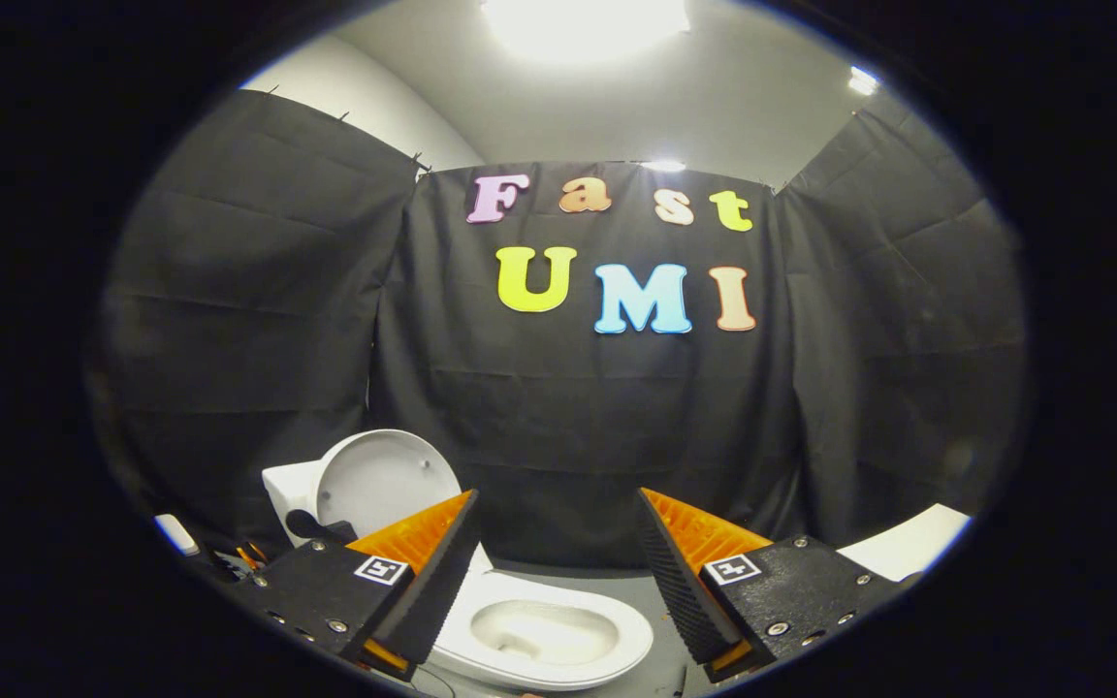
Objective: Open the toilet lid.
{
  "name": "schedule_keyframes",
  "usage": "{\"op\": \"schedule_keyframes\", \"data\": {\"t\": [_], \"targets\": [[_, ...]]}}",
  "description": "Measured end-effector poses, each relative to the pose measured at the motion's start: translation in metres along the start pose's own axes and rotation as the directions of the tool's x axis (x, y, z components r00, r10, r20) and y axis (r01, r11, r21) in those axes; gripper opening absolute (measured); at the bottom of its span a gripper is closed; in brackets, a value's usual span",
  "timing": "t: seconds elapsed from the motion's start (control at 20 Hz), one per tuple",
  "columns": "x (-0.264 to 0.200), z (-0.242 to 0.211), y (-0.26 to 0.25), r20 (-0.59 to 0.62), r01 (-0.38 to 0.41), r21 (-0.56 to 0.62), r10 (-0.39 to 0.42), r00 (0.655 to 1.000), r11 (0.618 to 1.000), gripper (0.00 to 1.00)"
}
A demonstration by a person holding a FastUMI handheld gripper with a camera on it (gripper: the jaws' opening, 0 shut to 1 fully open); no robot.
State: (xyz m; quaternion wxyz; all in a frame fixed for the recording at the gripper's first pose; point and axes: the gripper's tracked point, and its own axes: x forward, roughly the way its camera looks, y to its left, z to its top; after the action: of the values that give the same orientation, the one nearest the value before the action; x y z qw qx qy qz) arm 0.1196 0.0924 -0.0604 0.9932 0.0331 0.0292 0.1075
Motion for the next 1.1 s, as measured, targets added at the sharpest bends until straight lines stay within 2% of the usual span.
{"op": "schedule_keyframes", "data": {"t": [0.35, 0.8, 0.95, 1.1], "targets": [[-0.02, 0.002, -0.084, -0.006, 0.099, 0.001, -0.099, 0.995, 0.995, 0.95], [-0.053, -0.006, -0.104, -0.063, 0.114, -0.023, -0.115, 0.991, 0.993, 0.95], [-0.062, -0.001, -0.127, -0.044, 0.166, 0.009, -0.165, 0.985, 0.986, 0.95], [-0.071, -0.008, -0.132, -0.049, 0.183, 0.054, -0.18, 0.982, 0.982, 0.95]]}}
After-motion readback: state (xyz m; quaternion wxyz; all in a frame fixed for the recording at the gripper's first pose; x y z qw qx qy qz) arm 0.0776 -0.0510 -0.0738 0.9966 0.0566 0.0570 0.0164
